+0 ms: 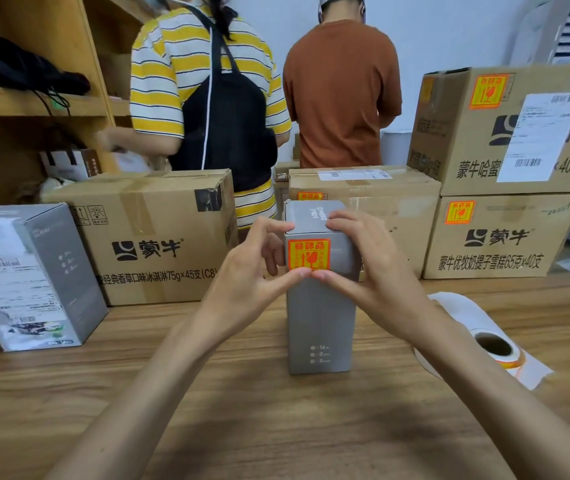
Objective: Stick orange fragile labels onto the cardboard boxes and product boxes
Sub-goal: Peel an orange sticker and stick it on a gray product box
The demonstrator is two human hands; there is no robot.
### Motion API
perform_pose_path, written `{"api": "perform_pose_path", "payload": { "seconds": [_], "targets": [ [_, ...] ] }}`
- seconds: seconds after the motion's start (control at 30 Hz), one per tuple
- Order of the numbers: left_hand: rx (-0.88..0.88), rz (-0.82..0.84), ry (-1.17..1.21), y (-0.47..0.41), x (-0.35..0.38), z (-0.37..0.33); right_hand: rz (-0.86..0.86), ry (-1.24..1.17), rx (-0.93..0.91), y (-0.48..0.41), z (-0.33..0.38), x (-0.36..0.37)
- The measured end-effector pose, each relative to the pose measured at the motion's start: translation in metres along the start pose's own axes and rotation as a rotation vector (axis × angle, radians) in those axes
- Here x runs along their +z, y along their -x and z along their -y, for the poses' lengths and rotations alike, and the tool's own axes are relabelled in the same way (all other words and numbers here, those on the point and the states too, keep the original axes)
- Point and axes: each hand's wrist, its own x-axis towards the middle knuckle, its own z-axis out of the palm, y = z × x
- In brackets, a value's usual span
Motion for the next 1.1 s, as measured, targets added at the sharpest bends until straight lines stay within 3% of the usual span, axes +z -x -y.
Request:
{"api": "perform_pose_path", "payload": {
  "seconds": [0.17,0.53,0.9,1.1],
  "targets": [
    [0.020,-0.009,-0.035,0.000,0.001,0.003,-0.001,0.120,-0.034,0.000,-0.002,0.003],
    [0.025,0.100,-0.020,0.001,-0.010,0.009,0.057,-0.014,-0.051,0.001,-0.007,-0.003],
    [-0.024,0.049,-0.002,-0.010,-0.008,0.000,-0.054,-0.107,0.109,-0.011,0.005,-0.004],
    [0.047,0.047,-0.033,-0.008,-0.009,0.000,0.001,-0.079,0.052,-0.004,0.000,-0.004]
  ]
}}
